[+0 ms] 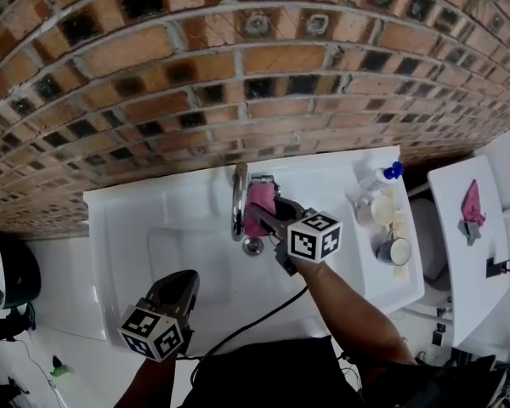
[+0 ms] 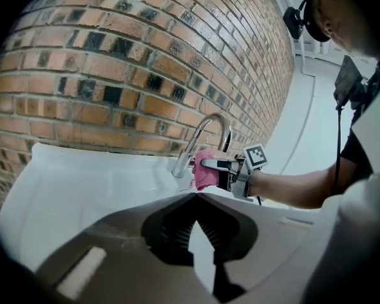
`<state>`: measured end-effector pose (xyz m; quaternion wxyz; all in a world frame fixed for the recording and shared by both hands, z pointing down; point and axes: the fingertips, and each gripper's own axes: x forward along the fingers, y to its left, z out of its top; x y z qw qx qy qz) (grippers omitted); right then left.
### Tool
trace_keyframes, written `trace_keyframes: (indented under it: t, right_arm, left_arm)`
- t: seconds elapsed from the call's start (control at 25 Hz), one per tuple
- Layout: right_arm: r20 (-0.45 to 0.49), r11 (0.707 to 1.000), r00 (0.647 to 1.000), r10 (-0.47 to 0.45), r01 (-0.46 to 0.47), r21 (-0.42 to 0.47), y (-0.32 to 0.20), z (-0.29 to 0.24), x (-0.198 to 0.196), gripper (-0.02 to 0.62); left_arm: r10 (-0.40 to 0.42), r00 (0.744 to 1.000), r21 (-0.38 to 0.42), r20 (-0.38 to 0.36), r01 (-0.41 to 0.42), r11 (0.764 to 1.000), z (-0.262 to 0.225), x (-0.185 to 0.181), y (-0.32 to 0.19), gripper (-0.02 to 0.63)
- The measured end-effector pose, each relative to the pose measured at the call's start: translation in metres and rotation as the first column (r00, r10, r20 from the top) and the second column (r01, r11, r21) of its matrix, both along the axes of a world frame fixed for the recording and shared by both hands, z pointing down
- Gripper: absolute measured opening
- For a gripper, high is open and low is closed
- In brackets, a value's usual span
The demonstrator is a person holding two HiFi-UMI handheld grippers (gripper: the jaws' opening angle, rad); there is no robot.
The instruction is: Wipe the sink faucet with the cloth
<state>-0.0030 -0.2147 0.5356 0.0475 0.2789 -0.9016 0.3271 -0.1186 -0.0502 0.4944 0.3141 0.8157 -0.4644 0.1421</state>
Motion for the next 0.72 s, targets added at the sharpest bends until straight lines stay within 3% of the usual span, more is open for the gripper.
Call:
trace_keyframes:
  t: [0.28,0.72]
  right_arm:
    - [0.145,0.984,0.986,0.085,-0.059,-0.169,-0.016,0.029,0.004,0.143]
    - [0.123,0.959,0.986,0.111,-0.073,-0.275,-0.001,0.072,0.011,0.144]
  left_arm:
    - [-0.015,1.000,-0.033,0.010,0.015,0.999,0.008,-0.004,-0.002,0.006]
    - [0.004,1.000,-0.056,0.018,-0.003,0.998,0.014,0.004,-0.009,0.006]
